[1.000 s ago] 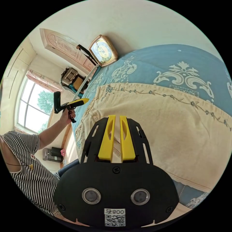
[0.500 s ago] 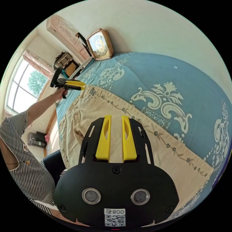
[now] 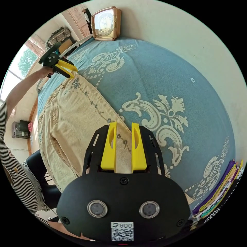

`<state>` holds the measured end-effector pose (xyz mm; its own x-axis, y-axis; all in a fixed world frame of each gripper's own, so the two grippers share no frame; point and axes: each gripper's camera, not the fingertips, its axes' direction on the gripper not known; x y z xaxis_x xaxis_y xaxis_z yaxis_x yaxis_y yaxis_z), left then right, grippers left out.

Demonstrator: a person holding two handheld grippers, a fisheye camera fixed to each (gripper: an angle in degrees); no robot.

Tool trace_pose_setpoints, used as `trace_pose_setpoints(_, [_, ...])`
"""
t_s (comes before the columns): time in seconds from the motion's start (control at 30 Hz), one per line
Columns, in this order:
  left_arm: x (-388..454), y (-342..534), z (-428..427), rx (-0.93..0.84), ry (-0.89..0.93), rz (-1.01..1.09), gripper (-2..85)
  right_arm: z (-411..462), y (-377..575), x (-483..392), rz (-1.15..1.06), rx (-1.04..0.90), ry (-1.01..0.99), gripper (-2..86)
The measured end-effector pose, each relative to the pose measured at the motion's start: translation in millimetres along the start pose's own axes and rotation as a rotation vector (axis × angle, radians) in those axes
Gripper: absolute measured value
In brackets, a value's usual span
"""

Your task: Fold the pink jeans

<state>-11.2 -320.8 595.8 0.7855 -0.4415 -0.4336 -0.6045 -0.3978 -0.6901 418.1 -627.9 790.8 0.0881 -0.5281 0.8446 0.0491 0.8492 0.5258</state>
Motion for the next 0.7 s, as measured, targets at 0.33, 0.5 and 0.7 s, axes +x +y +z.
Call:
trace_pose_setpoints(0.33, [39.8, -3.4, -15.8, -0.016, -0.048, 0.010, 5.3, 9.2, 2.1, -50.9, -0.056, -0.026, 0.071, 7.2])
trace_pose_setpoints(0.5, [63.3, 2.6, -25.7, -0.047, -0.132, -0.004, 3.4, 17.8, 3.6, -77.0, -0.063, -0.080, 0.086, 2.2])
trace_pose_setpoints(0.7, [85.4, 37.3, -52.6, 0.021, -0.143, -0.065, 2.7, 15.5, 18.4, -112.0, -0.042, -0.088, 0.132, 0.8])
